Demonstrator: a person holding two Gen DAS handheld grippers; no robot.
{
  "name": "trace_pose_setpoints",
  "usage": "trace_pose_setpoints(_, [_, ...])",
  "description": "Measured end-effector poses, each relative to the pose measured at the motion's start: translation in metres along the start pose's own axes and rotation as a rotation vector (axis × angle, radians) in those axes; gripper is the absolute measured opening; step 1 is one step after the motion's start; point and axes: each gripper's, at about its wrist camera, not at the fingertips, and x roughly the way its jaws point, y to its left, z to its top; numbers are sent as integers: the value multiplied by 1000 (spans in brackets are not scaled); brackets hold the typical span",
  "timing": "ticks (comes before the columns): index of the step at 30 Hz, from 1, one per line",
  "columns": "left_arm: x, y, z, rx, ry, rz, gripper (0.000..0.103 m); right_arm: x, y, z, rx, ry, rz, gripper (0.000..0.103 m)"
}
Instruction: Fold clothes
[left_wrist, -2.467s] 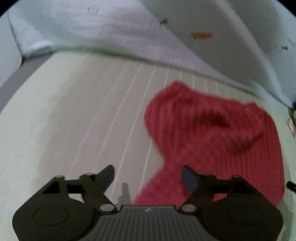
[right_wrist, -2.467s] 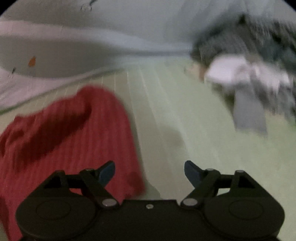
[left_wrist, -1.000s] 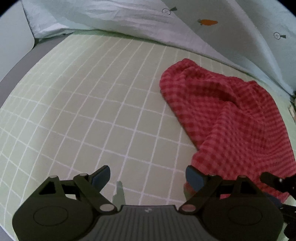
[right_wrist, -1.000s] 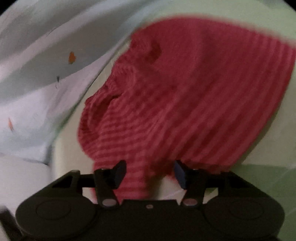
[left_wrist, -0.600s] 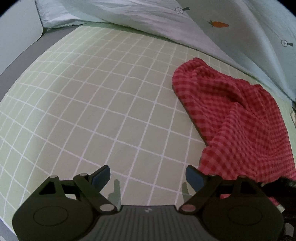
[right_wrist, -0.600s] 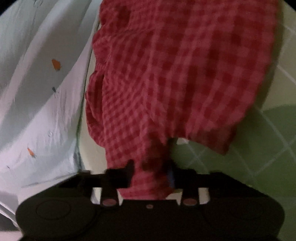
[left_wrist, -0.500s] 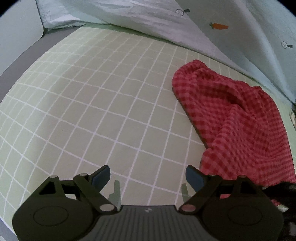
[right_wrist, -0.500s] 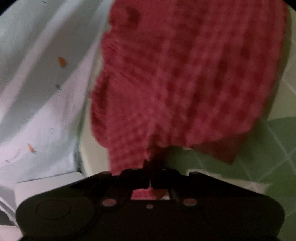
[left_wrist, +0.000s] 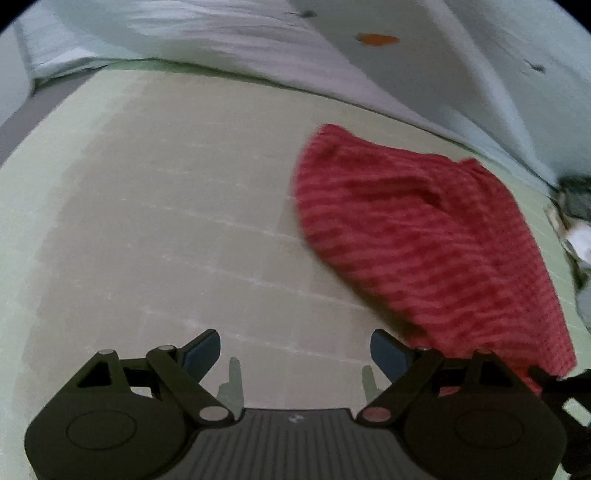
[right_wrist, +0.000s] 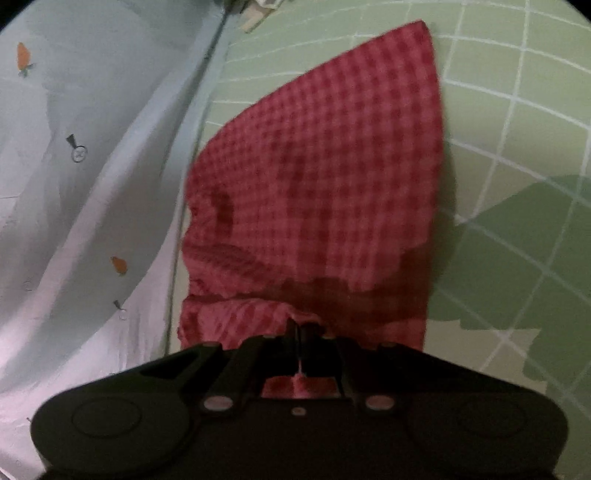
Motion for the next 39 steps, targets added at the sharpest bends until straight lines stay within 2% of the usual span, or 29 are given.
trace_pose_setpoints(5, [18,-22,14,20,22,-100,86,2,-7,7,24,2,-27,2])
trace_pose_setpoints(8, [32,-32,19,-3,42,-154,70,3,-9,11,19,12,-37,2])
trace_pose_setpoints(10, [41,-37,23,-26,57,-191,37,2,-7,13,-3,16,-46,2])
trace_pose_setpoints(11, [45,-36,24,-51,65,-202,25,3,-5,14,-19,20,-55,2])
trace_pose_setpoints(12, [49,-35,26,-73,70,-210,6,4,-2,14,-35,24,-61,2])
trace_pose_setpoints(14, [42,-31,30,-85,31,-194,2,5,2,13,-65,37,-62,2])
trace_pose_setpoints(18, [17,-20,38,-91,-61,-141,1,5,14,5,-141,68,-57,2])
trace_pose_setpoints(21, [-21,-10,49,-69,-144,-70,1,3,24,-4,-188,107,-26,2])
trace_pose_setpoints(24, [-63,-6,58,-15,-258,-1,1,2,34,-14,-232,152,11,2])
trace_pose_setpoints(27, [-79,-15,60,60,-351,66,5,7,36,-23,-260,174,-3,2])
trace_pose_setpoints(28, [-76,-16,61,70,-348,64,13,9,34,-23,-252,175,-14,2])
trace_pose_setpoints(30, [-67,-11,58,38,-289,45,28,12,29,-20,-224,170,-34,2])
trace_pose_setpoints(33, [-60,7,44,-7,-228,64,37,9,29,-16,-239,143,-60,4])
trace_pose_setpoints(35, [-57,20,33,-31,-196,91,48,7,32,-16,-271,129,-84,8])
trace_pose_setpoints(37, [-53,36,21,-75,-165,125,54,7,34,-18,-299,122,-111,16])
trace_pose_setpoints(39, [-50,52,12,-131,-138,150,54,8,36,-20,-325,117,-135,33])
